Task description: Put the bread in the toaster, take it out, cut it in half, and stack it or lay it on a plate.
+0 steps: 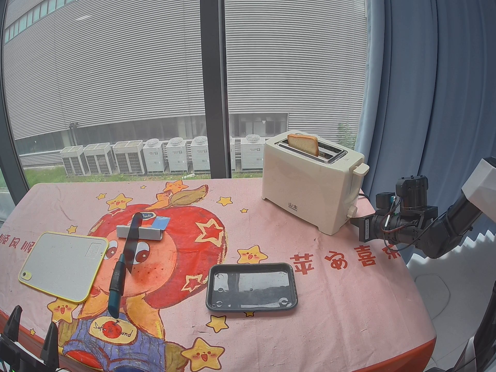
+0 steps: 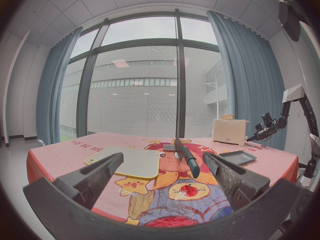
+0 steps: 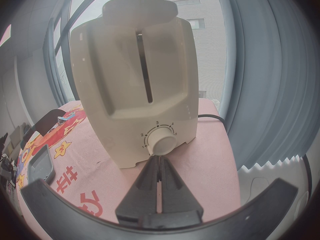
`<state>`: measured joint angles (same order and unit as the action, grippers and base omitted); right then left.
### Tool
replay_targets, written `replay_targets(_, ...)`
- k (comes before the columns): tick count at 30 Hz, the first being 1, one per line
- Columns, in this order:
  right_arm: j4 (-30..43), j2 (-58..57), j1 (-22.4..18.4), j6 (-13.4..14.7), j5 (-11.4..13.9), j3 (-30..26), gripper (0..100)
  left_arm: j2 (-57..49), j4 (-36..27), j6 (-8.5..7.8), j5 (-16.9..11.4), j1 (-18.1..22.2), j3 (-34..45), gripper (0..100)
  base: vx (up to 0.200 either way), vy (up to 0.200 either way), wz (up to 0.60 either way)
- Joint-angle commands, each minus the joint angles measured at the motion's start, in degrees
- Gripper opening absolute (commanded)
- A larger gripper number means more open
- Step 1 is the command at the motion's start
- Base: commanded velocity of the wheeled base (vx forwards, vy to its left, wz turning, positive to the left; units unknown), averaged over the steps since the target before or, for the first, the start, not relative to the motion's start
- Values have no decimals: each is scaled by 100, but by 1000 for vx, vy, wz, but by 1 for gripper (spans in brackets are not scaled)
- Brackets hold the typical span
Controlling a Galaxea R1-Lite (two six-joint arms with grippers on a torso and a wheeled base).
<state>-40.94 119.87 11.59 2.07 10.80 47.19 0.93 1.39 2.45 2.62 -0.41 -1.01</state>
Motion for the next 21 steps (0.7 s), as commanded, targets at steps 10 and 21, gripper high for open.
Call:
replay_targets(10,-371,-43,54,-5,-113,-122,0,-57,2,1,2,6,84,100,0,0,0)
replay_targets(21,-433,-87,256,-14,-175,-386,0,-57,2,1,2,-2,84,100,0,0,0)
